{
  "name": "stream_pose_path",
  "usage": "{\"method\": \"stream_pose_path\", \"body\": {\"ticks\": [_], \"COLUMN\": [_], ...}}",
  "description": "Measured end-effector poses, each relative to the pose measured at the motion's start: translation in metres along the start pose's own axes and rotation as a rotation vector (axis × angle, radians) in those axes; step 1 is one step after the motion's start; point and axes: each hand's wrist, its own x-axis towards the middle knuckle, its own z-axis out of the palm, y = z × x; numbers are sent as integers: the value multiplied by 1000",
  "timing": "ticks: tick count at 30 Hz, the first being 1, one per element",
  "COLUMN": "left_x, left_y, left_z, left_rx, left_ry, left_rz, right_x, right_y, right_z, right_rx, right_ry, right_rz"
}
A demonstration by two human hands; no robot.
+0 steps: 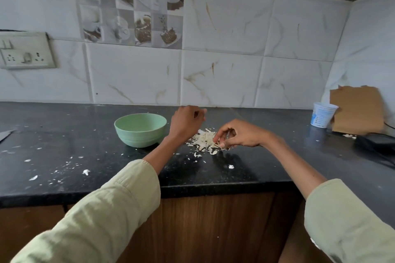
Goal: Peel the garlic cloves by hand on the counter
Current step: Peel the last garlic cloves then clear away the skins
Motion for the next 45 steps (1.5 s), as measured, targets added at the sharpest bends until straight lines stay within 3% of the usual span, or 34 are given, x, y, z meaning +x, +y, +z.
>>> {"method": "stream_pose_path", "body": {"ticks": [16,28,35,45], "left_x": [9,10,8,-7], "left_y": [-39,-42,-41,-31], "left_z": [27,30,29,38], "left_rx": [-64,-63,-68,71], "left_ry": [-43,-81,-109,-546], "left_rz": [28,7,25,153], "right_x": [22,5,-5,-9], "right_y": [8,4,-16,-9], "right_z": [20,3,16,11], "right_rx": [-158,-141,-154,-121], "right_ry": [133,189,-3,47], "right_rz": [-23,-16,-54,2]}}
